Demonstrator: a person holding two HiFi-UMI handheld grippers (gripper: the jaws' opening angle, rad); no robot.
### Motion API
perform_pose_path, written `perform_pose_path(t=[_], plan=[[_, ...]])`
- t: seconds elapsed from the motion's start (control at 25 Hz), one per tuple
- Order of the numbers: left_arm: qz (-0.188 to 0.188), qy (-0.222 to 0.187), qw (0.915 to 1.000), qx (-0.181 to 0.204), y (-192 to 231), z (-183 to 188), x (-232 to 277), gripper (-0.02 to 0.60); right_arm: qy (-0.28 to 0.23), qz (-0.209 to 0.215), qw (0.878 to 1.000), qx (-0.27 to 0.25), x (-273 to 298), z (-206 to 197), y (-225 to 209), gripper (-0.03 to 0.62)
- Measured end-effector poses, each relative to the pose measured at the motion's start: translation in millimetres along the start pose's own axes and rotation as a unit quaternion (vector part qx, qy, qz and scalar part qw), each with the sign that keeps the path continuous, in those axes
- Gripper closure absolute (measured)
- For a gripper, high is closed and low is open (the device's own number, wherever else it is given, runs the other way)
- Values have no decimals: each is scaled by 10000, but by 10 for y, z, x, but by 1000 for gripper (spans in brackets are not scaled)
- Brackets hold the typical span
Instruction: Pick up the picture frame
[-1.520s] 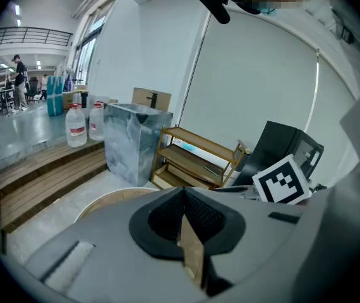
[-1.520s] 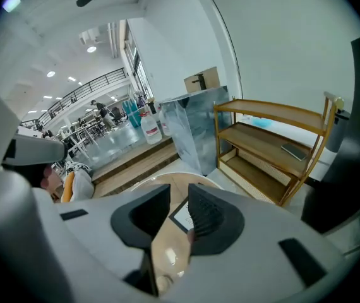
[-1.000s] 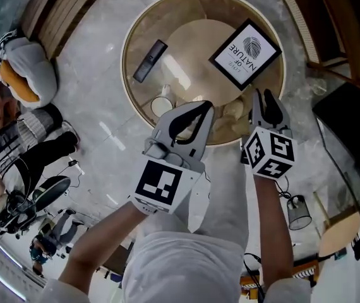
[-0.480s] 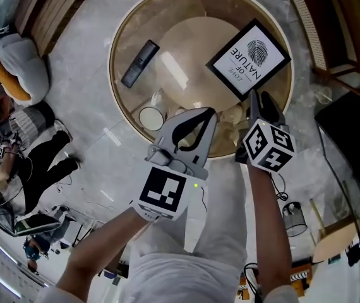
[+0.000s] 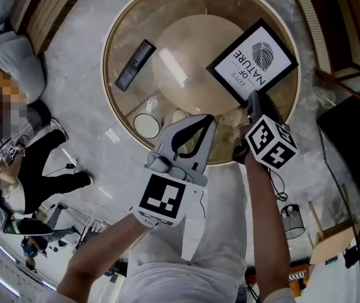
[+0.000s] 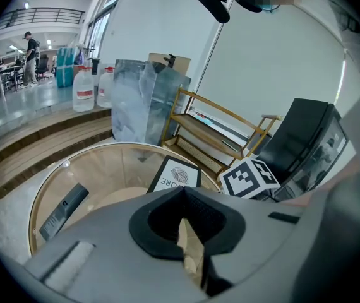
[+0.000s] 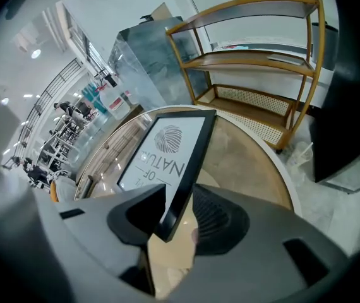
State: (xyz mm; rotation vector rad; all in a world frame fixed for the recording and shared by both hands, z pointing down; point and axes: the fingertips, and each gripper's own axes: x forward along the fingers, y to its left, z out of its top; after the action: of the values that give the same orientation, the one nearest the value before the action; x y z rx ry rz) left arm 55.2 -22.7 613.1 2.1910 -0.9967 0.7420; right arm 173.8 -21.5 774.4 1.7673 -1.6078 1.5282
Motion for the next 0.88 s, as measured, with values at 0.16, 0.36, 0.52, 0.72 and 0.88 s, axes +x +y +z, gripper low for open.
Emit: perform_pose_path(t=[0.16, 0.36, 0.52, 0.72, 0.88], plan=[[1, 36, 10000, -15, 26, -56, -22, 578, 60, -65, 9998, 180, 65, -35, -19, 493], [3, -15, 10000, 31, 30, -61, -80, 578, 138, -370, 9991, 125, 86, -45, -47, 490], [12, -44, 10000, 36, 28, -73, -144, 577, 221, -675, 9975, 67, 100, -62, -60, 490], [64, -61, 10000, 3, 58, -82, -235, 578, 219, -832, 9957, 348, 69, -47, -92, 512], [125, -72, 9999, 12, 112, -92, -283, 577, 141, -802, 9953, 521, 95, -34, -81, 526]])
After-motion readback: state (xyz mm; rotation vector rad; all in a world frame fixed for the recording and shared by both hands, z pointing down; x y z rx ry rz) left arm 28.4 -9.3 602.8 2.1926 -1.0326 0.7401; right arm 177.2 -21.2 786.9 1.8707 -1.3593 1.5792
